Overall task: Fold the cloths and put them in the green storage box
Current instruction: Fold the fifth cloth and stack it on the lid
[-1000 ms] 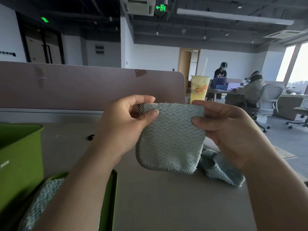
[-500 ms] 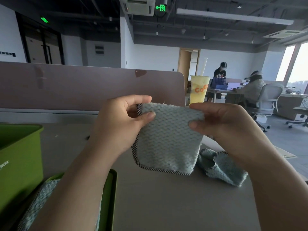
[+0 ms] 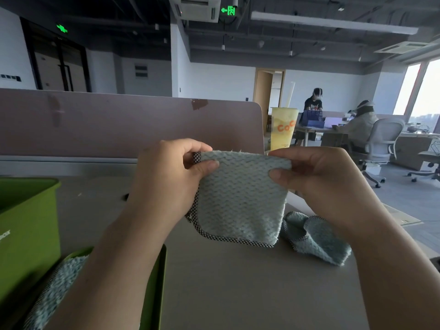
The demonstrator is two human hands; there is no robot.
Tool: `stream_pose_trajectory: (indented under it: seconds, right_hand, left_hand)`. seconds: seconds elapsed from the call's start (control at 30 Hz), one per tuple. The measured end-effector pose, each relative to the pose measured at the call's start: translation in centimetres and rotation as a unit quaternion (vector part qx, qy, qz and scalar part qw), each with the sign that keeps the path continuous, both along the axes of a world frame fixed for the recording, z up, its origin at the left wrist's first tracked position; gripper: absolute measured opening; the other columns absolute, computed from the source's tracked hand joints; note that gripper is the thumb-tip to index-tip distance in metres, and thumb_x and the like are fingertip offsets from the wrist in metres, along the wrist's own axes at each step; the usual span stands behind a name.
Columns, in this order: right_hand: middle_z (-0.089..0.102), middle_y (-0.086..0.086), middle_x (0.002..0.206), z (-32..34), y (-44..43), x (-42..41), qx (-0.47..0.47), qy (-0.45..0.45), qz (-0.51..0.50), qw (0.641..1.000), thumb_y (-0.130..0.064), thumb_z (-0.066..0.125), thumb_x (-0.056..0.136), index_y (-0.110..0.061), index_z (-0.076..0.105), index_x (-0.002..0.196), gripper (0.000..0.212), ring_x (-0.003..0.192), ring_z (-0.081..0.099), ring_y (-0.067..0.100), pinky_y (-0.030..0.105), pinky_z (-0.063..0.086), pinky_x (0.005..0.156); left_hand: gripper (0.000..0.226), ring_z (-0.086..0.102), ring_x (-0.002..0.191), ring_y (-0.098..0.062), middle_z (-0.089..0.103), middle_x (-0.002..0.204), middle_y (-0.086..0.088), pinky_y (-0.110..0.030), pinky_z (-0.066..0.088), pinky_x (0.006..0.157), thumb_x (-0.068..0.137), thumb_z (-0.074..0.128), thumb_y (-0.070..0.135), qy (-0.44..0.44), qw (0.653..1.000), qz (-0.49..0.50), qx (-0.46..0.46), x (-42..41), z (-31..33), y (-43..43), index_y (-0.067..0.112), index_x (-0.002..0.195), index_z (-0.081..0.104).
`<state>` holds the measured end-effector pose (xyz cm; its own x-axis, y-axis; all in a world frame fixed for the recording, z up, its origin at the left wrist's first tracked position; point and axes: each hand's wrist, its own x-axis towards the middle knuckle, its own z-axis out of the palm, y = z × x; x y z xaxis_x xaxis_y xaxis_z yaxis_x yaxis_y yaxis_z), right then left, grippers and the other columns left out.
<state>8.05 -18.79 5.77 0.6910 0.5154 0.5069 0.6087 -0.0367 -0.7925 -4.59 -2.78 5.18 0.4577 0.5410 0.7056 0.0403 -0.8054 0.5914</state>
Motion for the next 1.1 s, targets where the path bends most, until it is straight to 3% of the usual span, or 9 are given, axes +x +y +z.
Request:
stream_pose_trajectory:
  seconds: [0.17, 0.3, 0.4, 0.5, 0.6, 0.7, 0.83, 0.93, 1.1]
  right_hand:
    - [0.077, -0.007, 0.083, 0.0, 0.0, 0.0, 0.007, -0.009, 0.0, 1.0, -0.008, 0.074, 0.079, -0.023, 0.077, 0.097, 0.024, 0.077, 0.071, 0.005, 0.019, 0.055, 0.072]
    - [0.076, -0.007, 0.079, 0.2, -0.2, 0.0, 0.043, 0.01, 0.017, 0.999, -0.01, 0.074, 0.078, -0.021, 0.077, 0.087, 0.014, 0.07, 0.068, 0.005, 0.011, 0.049, 0.062]
    - [0.075, -0.001, 0.081, 0.2, -0.3, -0.1, 0.073, 0.084, 0.085, 0.99, -0.009, 0.071, 0.078, -0.012, 0.074, 0.083, 0.007, 0.078, 0.068, 0.01, 0.025, 0.05, 0.073]
    - [0.074, 0.01, 0.091, 0.2, -0.3, 0.2, 0.112, 0.197, 0.176, 0.958, -0.008, 0.064, 0.076, 0.0, 0.068, 0.097, 0.023, 0.082, 0.069, 0.021, 0.033, 0.054, 0.074]
    - [0.072, 0.017, 0.094, 0.1, 0.3, -0.2, 0.145, 0.264, 0.181, 0.936, -0.005, 0.059, 0.084, 0.006, 0.063, 0.108, 0.027, 0.079, 0.069, 0.025, 0.035, 0.059, 0.069]
    - [0.074, 0.017, 0.093, -0.2, 0.9, -0.3, 0.181, 0.297, 0.14, 0.927, -0.005, 0.058, 0.087, 0.001, 0.066, 0.101, 0.018, 0.08, 0.07, 0.029, 0.044, 0.059, 0.073]
    - [0.075, 0.013, 0.091, -0.1, 1.1, -0.4, 0.203, 0.293, 0.113, 0.927, -0.007, 0.06, 0.086, -0.007, 0.068, 0.09, 0.009, 0.081, 0.07, 0.029, 0.047, 0.058, 0.075]
    - [0.074, 0.016, 0.101, -0.2, 0.8, 0.0, 0.209, 0.295, 0.09, 0.928, -0.009, 0.059, 0.087, -0.006, 0.069, 0.096, 0.013, 0.088, 0.07, 0.034, 0.052, 0.057, 0.08]
    - [0.074, 0.013, 0.1, -0.5, 0.9, 0.7, 0.214, 0.357, 0.111, 0.902, -0.02, 0.061, 0.087, -0.006, 0.068, 0.108, 0.027, 0.088, 0.07, 0.031, 0.045, 0.06, 0.069]
  left_hand:
    - [0.007, 0.059, 0.076, 0.01, 0.06, 0.072, 0.026, 0.002, 0.036, 0.057, 0.08, 0.072, 0.029, -0.009, 0.999, 0.009, 0.033, -0.1, 0.0, 0.0, 0.031, 0.087, 0.073]
    - [0.012, 0.058, 0.079, 0.004, 0.061, 0.085, 0.017, 0.0, 0.034, 0.062, 0.085, 0.065, 0.032, -0.018, 1.0, -0.015, 0.003, 0.0, 0.0, 0.3, 0.041, 0.077, 0.063]
    - [0.008, 0.063, 0.074, -0.001, 0.069, 0.079, 0.013, -0.024, 0.048, 0.071, 0.088, 0.063, 0.033, -0.041, 0.992, -0.085, -0.084, 0.2, -0.1, 0.6, 0.035, 0.081, 0.065]
    - [0.009, 0.064, 0.074, -0.007, 0.07, 0.077, 0.01, -0.039, 0.053, 0.08, 0.088, 0.062, 0.038, -0.05, 0.978, -0.121, -0.161, 0.6, -0.5, 0.3, 0.034, 0.084, 0.069]
    - [0.014, 0.068, 0.08, -0.003, 0.073, 0.08, 0.016, -0.031, 0.053, 0.077, 0.089, 0.061, 0.035, -0.096, 0.929, -0.177, -0.311, 1.1, -0.7, -0.3, 0.035, 0.082, 0.073]
    - [0.032, 0.072, 0.09, -0.011, 0.077, 0.096, 0.007, -0.029, 0.051, 0.077, 0.088, 0.056, 0.044, -0.038, 0.851, -0.286, -0.439, 1.4, -0.6, -1.0, 0.02, 0.101, 0.073]
    - [0.042, 0.068, 0.104, -0.014, 0.074, 0.109, 0.001, -0.035, 0.046, 0.097, 0.074, 0.068, 0.043, 0.106, 0.805, -0.388, -0.437, 1.2, -1.7, -0.4, 0.014, 0.105, 0.071]
    - [0.039, 0.07, 0.098, -0.013, 0.074, 0.108, 0.001, -0.029, 0.056, 0.078, 0.071, 0.074, 0.025, 0.199, 0.818, -0.391, -0.372, 1.0, -2.4, 0.1, 0.015, 0.109, 0.069]
    - [0.033, 0.073, 0.084, -0.016, 0.076, 0.098, -0.004, -0.025, 0.056, 0.061, 0.071, 0.067, 0.009, 0.171, 0.831, -0.371, -0.378, 0.8, -2.1, 0.2, 0.011, 0.104, 0.068]
